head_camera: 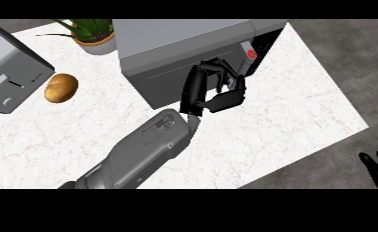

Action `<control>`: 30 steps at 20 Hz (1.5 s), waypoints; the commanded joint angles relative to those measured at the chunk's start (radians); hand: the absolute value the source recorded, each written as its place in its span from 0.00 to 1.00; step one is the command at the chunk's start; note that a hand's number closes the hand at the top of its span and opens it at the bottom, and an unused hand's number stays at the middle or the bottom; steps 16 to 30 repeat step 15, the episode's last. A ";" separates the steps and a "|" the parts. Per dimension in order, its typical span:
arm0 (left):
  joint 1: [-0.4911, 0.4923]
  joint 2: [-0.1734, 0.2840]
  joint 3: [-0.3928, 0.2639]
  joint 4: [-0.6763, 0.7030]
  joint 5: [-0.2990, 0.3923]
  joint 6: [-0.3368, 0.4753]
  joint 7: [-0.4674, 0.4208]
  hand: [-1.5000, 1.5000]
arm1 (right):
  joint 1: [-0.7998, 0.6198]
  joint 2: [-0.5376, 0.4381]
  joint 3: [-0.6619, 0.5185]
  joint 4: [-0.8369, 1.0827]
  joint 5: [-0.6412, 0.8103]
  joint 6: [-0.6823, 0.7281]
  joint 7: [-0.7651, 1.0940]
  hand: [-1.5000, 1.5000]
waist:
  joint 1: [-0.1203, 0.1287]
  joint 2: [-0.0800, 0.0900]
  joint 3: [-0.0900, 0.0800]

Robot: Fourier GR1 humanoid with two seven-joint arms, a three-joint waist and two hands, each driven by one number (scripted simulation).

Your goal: Pick up the milk, place it into the microwave and close the microwave

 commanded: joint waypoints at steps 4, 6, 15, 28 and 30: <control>-0.090 -0.009 0.035 0.099 0.031 -0.033 -0.002 1.00 | 0.029 -0.015 0.005 -0.017 -0.056 0.027 0.011 0.00 | -0.019 0.021 0.000; -0.089 -0.009 0.037 0.103 0.040 -0.038 -0.008 1.00 | 0.023 -0.022 -0.002 -0.024 -0.066 0.032 0.011 0.00 | -0.014 0.023 0.000; -0.112 -0.010 0.029 0.115 0.067 -0.023 -0.028 1.00 | 0.042 -0.057 -0.018 -0.053 -0.095 0.052 0.034 0.00 | -0.030 0.019 0.000; -0.112 -0.010 0.029 0.115 0.067 -0.023 -0.028 1.00 | 0.042 -0.057 -0.018 -0.053 -0.095 0.052 0.034 0.00 | -0.030 0.019 0.000; -0.112 -0.010 0.029 0.115 0.067 -0.023 -0.028 1.00 | 0.042 -0.057 -0.018 -0.053 -0.095 0.052 0.034 0.00 | -0.030 0.019 0.000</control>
